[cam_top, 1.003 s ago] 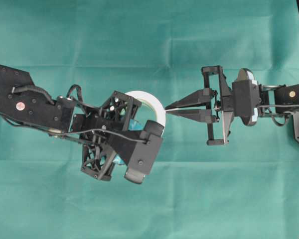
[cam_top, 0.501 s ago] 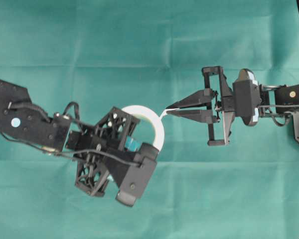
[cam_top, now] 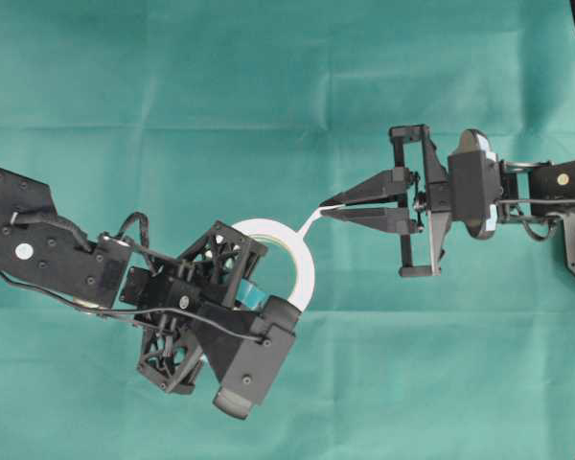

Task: Peel off the duct tape with your right arm.
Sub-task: 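Pull the tape end rightward with the right gripper while left holds roll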

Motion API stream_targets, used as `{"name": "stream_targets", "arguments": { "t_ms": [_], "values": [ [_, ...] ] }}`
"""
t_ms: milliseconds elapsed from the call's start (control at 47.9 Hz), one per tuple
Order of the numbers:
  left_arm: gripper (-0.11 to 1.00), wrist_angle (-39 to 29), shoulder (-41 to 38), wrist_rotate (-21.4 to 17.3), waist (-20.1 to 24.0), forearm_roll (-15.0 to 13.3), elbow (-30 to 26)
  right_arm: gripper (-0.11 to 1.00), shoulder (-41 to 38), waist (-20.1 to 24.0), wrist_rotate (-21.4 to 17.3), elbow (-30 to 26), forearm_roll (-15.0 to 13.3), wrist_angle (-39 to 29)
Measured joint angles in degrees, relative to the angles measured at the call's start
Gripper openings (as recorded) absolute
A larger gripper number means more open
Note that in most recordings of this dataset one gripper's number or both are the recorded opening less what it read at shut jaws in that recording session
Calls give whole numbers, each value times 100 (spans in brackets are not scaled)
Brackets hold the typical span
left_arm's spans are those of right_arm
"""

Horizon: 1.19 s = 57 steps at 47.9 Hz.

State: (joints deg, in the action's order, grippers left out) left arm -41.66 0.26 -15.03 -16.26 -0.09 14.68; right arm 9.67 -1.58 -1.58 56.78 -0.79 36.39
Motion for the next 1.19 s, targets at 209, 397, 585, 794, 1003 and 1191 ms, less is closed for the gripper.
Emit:
{"name": "stream_targets", "arguments": {
  "t_ms": [209,397,585,794,1003,1191],
  "values": [
    [23,0,-9,0,-44,0,0,-9,0,-53,-9,0,0,0],
    [23,62,-9,-149,-105,9,-44,-9,0,-141,0,-9,0,0],
    [23,123,-9,-334,-105,9,-62,-9,-62,-229,0,-62,0,26],
    [23,220,-9,-360,-105,0,-97,-9,-237,-352,0,-114,0,44],
    [23,290,-9,-554,-105,0,-167,-9,-387,-396,0,-193,0,70],
    [23,439,-9,-826,-123,-9,-246,-9,-492,-457,-9,-229,0,70]
  ]
}}
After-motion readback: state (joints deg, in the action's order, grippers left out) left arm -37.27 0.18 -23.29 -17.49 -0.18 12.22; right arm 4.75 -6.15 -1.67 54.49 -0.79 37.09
